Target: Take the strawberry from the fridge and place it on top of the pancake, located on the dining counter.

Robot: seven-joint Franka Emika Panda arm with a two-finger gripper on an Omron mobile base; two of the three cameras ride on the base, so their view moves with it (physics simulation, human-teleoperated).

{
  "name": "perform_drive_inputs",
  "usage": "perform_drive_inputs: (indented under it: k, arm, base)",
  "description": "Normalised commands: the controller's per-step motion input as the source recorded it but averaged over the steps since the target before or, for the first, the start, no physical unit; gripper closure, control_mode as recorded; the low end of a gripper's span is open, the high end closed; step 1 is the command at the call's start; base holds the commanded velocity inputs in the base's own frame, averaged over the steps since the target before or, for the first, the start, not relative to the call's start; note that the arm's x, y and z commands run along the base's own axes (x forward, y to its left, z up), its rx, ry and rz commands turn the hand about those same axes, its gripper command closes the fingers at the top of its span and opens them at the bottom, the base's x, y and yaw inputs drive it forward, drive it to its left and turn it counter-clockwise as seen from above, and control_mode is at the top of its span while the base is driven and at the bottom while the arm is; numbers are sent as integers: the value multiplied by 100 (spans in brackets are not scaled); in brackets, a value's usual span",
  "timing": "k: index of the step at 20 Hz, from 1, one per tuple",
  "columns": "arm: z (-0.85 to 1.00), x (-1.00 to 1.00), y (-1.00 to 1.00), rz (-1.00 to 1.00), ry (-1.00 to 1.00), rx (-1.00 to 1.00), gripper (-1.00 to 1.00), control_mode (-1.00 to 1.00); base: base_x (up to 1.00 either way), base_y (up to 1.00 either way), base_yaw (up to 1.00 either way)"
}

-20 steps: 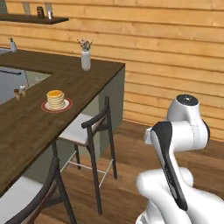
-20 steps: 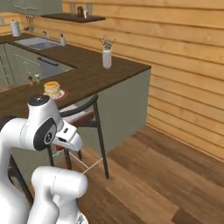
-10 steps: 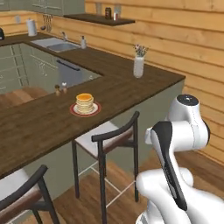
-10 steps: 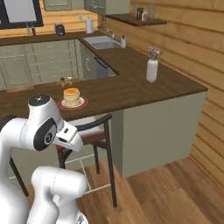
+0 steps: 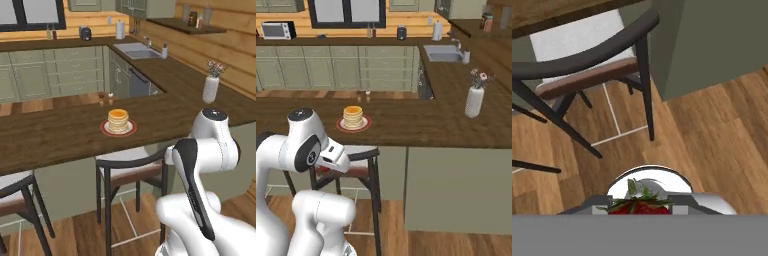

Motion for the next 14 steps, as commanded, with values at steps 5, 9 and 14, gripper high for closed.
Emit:
perform_drive_inputs:
  k: [5, 9, 14]
  arm:
    - [0, 0, 0, 0, 0, 0, 100, 100]
    - [0, 0, 0, 0, 0, 0, 100, 100]
    - [0, 0, 0, 0, 0, 0, 100, 100]
  base:
    - [54, -41, 19]
    - [59, 40, 9]
    - [52, 81, 7]
